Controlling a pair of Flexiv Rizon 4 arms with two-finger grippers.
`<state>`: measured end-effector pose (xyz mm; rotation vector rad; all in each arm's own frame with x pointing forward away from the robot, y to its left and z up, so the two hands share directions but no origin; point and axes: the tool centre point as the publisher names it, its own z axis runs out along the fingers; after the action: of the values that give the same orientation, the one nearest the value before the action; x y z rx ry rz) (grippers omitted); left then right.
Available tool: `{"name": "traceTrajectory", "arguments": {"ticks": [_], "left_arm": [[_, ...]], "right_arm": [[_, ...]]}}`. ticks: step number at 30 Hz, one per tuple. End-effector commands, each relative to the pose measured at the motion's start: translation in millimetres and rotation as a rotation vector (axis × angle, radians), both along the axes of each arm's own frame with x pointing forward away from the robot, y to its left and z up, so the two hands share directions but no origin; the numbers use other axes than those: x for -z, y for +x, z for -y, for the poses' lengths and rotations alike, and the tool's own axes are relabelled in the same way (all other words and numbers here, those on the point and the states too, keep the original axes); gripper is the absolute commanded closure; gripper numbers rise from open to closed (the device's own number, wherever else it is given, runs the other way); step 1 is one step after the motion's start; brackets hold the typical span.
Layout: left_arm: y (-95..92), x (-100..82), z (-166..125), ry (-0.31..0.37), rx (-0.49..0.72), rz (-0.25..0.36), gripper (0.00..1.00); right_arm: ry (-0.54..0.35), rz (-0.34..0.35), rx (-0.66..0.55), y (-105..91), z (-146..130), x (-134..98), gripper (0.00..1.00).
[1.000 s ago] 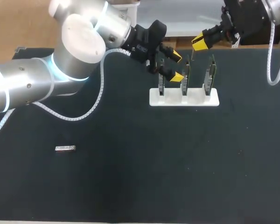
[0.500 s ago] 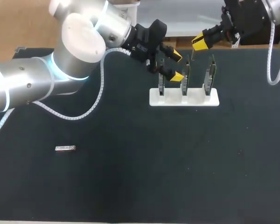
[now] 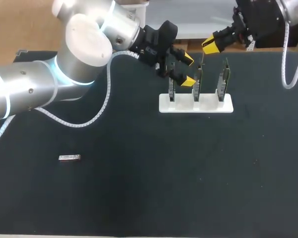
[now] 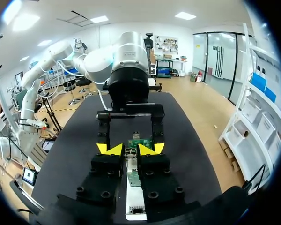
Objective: Pick up the optical module with the left hand, and insert it into the network port with the right hand.
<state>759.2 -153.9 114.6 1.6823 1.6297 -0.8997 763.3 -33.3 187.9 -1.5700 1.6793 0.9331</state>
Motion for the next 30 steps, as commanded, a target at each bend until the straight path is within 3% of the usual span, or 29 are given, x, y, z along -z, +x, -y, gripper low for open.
{"name": "traceTrajectory", "arguments": {"ticks": [1,30], "left_arm": [[2.4,-0.3,1,0.005,0.004,-0.003,0.00],[2.4,-0.3,1,0.005,0.004,-0.003,0.00]], "right_arm": [[-0.004,-0.002,-0.009,4.0,-3,0,1.00],[-0.050,0.006,-0.031,0.5,-10,13,1.00]]}}
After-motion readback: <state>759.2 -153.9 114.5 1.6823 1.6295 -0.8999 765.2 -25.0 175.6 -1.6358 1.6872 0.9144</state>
